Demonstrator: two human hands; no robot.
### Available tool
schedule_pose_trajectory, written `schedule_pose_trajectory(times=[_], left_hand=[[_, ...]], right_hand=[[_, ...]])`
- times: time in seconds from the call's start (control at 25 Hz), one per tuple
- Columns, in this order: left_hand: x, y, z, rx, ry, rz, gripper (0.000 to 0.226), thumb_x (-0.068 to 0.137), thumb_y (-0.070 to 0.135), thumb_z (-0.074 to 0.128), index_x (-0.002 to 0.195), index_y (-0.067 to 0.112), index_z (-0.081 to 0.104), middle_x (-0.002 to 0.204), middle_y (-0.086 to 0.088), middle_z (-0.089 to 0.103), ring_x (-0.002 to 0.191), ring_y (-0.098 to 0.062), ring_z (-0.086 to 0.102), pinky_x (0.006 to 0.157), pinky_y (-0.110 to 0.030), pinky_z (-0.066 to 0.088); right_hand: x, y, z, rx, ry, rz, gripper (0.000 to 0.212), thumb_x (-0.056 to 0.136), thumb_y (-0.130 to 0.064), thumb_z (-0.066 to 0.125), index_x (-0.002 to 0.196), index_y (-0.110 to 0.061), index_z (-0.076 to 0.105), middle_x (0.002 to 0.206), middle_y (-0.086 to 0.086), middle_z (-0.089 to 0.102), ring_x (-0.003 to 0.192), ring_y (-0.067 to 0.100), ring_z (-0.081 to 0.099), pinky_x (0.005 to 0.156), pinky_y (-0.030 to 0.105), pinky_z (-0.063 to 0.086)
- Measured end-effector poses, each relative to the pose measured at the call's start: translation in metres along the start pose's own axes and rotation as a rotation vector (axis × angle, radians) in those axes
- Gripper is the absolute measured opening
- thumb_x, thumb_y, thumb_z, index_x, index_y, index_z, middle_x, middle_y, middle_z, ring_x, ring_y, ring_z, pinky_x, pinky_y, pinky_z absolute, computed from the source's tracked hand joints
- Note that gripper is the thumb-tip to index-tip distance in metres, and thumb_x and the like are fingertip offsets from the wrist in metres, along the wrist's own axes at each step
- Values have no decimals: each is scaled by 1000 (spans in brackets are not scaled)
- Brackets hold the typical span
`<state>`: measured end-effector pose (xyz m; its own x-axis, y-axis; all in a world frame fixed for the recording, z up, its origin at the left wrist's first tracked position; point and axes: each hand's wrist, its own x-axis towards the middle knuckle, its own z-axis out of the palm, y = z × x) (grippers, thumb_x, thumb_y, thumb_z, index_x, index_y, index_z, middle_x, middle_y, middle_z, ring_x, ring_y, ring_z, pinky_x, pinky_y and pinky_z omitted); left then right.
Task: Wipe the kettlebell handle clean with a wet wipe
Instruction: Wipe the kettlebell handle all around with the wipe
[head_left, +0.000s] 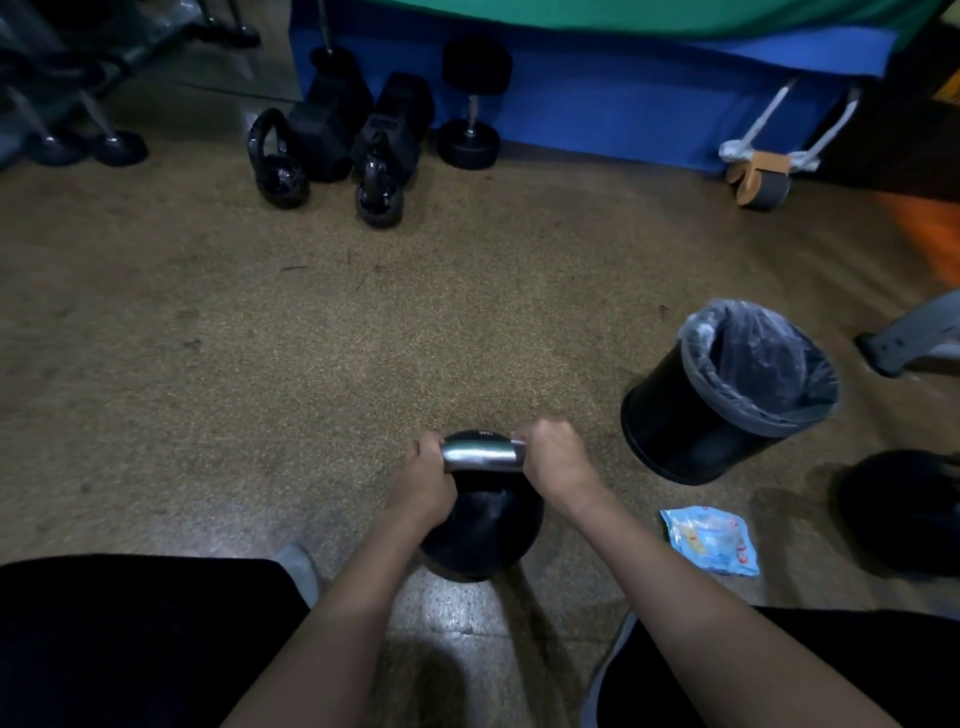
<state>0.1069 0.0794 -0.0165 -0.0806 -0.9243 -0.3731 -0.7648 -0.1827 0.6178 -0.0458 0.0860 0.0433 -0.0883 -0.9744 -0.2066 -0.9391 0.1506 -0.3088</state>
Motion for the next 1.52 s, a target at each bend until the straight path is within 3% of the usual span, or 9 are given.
schedule_pose_trajectory(times=[0.12,0.32,0.48,0.6,0.76,0.96,1.2,1.36,1.52], left_hand=[[1,0,0,10,-1,-13,41,87,5,41,126,16,37,131,-13,42,112,-37,52,96,-43,41],[1,1,1,7,8,-20,41,86,4,41,125,16,38,130,-13,43,110,-36,52,94,-43,42],[1,1,1,1,16,-22,40,86,5,41,124,16,38,130,-12,43,110,-36,52,93,-42,42],[0,1,0,-16,10,-20,40,86,4,41,124,16,37,130,-12,42,109,-35,53,92,-41,42],[-1,2,-1,-25,4,-8,39,87,3,41,124,14,37,130,-13,42,109,-35,53,91,-39,41],[0,1,-1,-24,8,-13,37,87,4,41,123,14,38,128,-14,43,108,-35,52,90,-39,41],[1,0,0,-22,7,-11,38,87,3,42,124,14,37,129,-14,43,109,-34,52,92,-40,42],[1,1,-1,-22,-1,-11,41,87,3,42,125,15,37,131,-13,42,111,-33,51,94,-41,41],[1,1,-1,-37,-6,-16,42,87,3,42,127,17,37,133,-11,41,113,-32,50,96,-40,41]], right_hand=[[-4,2,5,1,21,-72,23,86,-4,52,89,-14,72,93,12,68,90,29,62,79,29,49],[1,5,1,100,-34,4,40,83,-3,51,106,-29,70,106,0,72,98,22,67,93,30,51],[-1,11,-3,55,-49,6,40,84,-1,52,110,-26,69,110,8,70,102,27,64,93,27,49],[2,9,-2,61,-67,46,45,82,4,48,107,-26,71,101,7,72,98,25,64,88,27,50],[3,3,-1,26,-67,26,41,82,8,43,99,-17,70,97,11,70,107,30,53,103,34,38],[10,-3,-6,36,-141,63,40,86,1,43,113,-16,66,112,17,65,111,33,55,94,32,44],[18,4,-10,97,-221,119,31,87,-1,49,109,-13,67,115,16,63,109,29,59,92,30,47],[19,1,-15,136,-231,56,31,87,1,47,104,-12,69,111,12,66,101,25,62,77,22,44],[22,0,-16,122,-286,81,36,85,1,45,108,-15,68,116,11,64,104,25,60,79,22,43]])
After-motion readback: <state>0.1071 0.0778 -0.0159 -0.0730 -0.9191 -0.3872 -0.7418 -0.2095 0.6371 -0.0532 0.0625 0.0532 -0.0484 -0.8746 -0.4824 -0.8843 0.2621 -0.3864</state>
